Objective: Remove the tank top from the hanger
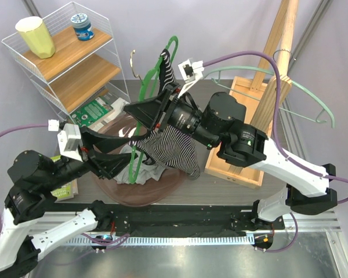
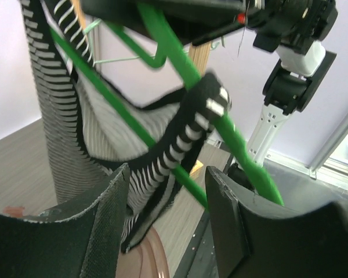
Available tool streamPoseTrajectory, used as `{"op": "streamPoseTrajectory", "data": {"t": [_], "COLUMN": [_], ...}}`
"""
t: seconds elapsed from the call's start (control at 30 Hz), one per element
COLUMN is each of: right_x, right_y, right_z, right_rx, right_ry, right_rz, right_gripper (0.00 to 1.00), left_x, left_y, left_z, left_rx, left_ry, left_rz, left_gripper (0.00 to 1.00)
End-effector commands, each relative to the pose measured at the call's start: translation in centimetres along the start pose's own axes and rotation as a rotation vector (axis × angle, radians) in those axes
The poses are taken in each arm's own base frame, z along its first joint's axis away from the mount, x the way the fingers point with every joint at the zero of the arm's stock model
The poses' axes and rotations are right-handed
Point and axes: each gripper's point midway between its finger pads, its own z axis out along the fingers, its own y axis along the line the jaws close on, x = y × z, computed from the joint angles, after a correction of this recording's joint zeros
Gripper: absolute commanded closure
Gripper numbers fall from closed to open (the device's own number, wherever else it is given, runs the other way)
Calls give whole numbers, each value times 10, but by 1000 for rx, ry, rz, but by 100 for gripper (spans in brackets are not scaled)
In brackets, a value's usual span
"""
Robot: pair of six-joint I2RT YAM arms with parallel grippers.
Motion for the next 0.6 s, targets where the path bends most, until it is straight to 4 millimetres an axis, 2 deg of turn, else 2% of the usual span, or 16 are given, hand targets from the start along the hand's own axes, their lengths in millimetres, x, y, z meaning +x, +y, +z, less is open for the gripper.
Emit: {"op": "streamPoseTrajectory", "data": {"t": [0.0,0.1,0.17,0.3,0.4,0.47,0.57], "right_x": [-37,-36,-35,-35,-34,-34,-34], "right_y": [29,31,31,32,34,34,24], "right_z": [-15,-15,-16,-17,-18,-17,-17], "right_rx": [-110,-122,-123,-135,-147,-144,-101], "right_ry": [-94,-90,-87,-88,-84,-86,-98], "right_rz": [46,48,49,56,57,51,24], "right_gripper": [99,99,99,99,99,99,99], "left_x": [-27,-25,-23,-21,-24,-31,-44], "left_y": [-11,-9,-7,-9,-14,-20,-26], "left_z": [10,16,17,19,20,19,14], "left_rx": [66,69,60,70,99,127,142], "left_ry": [-84,-73,-67,-61,-65,-79,-105], "left_rz": [47,43,40,35,28,28,28], "left_gripper": [47,56,69,82,90,100,100]}}
